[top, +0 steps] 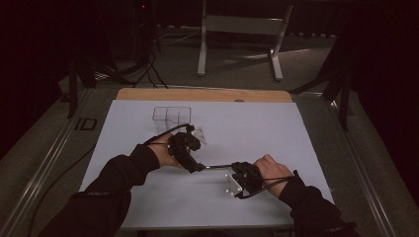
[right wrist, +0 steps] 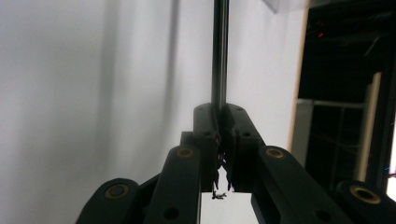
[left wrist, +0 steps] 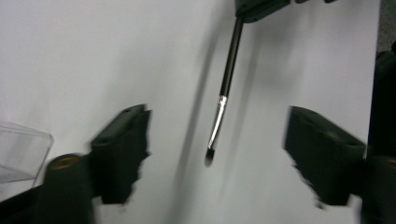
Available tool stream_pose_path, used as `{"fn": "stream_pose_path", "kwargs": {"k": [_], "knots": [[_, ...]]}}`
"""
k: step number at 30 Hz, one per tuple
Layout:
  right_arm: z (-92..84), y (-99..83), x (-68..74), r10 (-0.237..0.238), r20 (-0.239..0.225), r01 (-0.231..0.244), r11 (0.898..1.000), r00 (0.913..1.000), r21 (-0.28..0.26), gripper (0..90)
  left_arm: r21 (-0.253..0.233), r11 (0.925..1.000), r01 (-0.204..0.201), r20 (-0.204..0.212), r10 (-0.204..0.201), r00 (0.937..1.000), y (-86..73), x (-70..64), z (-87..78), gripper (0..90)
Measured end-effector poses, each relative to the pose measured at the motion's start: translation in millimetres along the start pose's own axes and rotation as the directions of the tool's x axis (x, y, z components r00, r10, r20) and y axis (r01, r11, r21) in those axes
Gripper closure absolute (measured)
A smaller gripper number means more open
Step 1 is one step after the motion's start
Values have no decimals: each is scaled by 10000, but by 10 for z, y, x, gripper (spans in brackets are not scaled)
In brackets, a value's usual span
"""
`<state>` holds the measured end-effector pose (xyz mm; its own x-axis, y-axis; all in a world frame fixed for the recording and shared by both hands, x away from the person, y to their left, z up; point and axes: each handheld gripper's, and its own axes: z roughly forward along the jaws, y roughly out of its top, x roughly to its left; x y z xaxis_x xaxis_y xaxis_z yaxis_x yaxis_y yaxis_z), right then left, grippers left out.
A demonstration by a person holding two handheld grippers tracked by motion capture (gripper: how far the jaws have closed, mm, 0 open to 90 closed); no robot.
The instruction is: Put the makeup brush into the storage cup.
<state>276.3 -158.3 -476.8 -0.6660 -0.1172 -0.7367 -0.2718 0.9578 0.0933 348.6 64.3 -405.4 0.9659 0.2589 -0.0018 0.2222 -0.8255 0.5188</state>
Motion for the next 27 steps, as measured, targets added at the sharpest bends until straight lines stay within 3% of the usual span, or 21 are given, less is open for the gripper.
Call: {"fn": "stream_pose_path", "kwargs": {"k": [3,5,8,9,13,15,16,19,20,21,22,23,25,27], "knots": [[2,-27,-15,205,-185,-203,9998,9996,80,845,-935,9956,-5,-300,-23,9995,-53,4,-86,97],[-3,-34,-16,348,-243,-346,9993,9991,103,844,-1357,9907,-31,-578,-48,9983,-83,-9,-140,91],[-1,-39,-19,448,-293,-445,9989,9986,121,845,-1555,9878,28,-640,-129,9979,-107,-22,-179,79],[11,-38,-21,556,-477,-530,9972,9973,537,845,-1845,9828,14,-758,-156,9970,-139,-28,-226,78],[2,-46,-79,995,-734,-972,9947,9923,349,846,-2261,9741,-37,-1042,-204,9943,-196,-41,-311,45],[-3,-48,-90,1042,-753,-1018,9942,9917,349,846,-2261,9741,-37,-1042,-204,9943,-196,-41,-311,45],[-22,-58,-122,1529,-928,-1496,9879,9839,412,846,-2776,9607,73,-1231,-431,9915,-240,-51,-387,45],[-43,-81,-163,1990,-1020,-1959,9798,9747,397,846,-3137,9495,-59,-1411,-405,9892,-275,-65,-419,45],[-43,-81,-163,1990,-1020,-1959,9798,9747,397,846,-3137,9495,-59,-1411,-405,9892,-275,-65,-419,45],[-52,-87,-173,2119,-1056,-2092,9772,9716,360,846,-3400,9404,2,-1304,-474,9903,-298,-69,-429,45],[-76,-97,-196,2576,-1086,-2561,9662,9601,283,846,-3486,9373,18,-1369,-528,9892,-307,-76,-428,45],[-83,-102,-208,2782,-1166,-2768,9605,9534,283,846,-3584,9336,-29,-1436,-521,9883,-322,-85,-425,45],[-100,-116,-227,3366,-1420,-3362,9414,9309,272,846,-3734,9277,10,-1424,-583,9881,-344,-91,-420,45],[-104,-126,-236,3733,-1631,-3737,9271,9133,294,846,-3899,9206,192,-1205,-716,9901,-374,-84,-410,45]]}}
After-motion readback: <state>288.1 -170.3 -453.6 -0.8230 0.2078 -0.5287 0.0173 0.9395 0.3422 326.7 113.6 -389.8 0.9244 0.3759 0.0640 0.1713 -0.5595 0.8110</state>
